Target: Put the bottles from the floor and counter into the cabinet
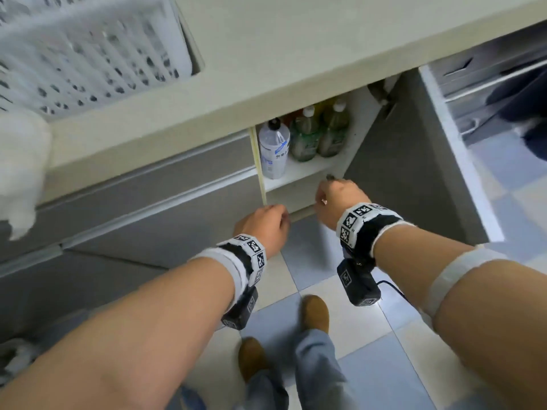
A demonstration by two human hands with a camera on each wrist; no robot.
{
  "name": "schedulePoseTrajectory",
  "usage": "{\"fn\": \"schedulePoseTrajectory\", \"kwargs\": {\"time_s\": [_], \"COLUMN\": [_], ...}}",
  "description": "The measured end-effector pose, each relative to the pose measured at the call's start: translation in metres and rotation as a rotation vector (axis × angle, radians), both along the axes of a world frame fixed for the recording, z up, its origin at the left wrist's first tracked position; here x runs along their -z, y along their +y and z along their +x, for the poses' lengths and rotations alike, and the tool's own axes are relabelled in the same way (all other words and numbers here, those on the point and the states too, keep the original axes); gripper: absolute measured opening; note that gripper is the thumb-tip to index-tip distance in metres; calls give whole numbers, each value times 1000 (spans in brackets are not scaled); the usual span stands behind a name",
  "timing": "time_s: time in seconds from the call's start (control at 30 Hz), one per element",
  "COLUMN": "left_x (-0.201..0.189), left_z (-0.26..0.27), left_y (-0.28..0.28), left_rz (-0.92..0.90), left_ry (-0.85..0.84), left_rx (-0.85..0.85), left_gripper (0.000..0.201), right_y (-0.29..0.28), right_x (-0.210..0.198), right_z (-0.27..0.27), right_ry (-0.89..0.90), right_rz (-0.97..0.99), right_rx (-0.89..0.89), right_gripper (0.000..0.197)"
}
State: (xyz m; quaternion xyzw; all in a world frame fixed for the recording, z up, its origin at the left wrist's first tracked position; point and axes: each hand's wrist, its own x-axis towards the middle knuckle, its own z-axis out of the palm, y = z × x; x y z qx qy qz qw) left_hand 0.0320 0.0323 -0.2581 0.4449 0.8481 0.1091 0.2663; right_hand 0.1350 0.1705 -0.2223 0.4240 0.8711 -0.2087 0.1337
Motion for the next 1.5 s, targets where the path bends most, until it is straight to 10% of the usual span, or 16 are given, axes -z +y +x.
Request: {"fn": "schedulePoseTrajectory", "kwargs": {"time_s": [0.23,0.33,0.47,0.9,1.5], "left_x": [-147,-179,-205,-234,-221], "left_z": [29,34,40,22,-72], "left_y": [13,20,26,3,-37], "left_rz": [115,98,21,-21,32], "left_ry": [22,57,81,184,124], "left_rx": [47,56,18,-257,-440], "left_gripper": [22,19,20,23,22], "right_y": [15,27,36,32,30], "right_x": [-150,-165,-172,-145,-147], "right_z": [89,121,144,32,-104], "right_ry": [-4,-73,-182,134,260], "right_rz": [296,18,-274,-1012,-1043], "right_rx": [283,575,473,533,523], "right_gripper": [49,67,50,16,16]}}
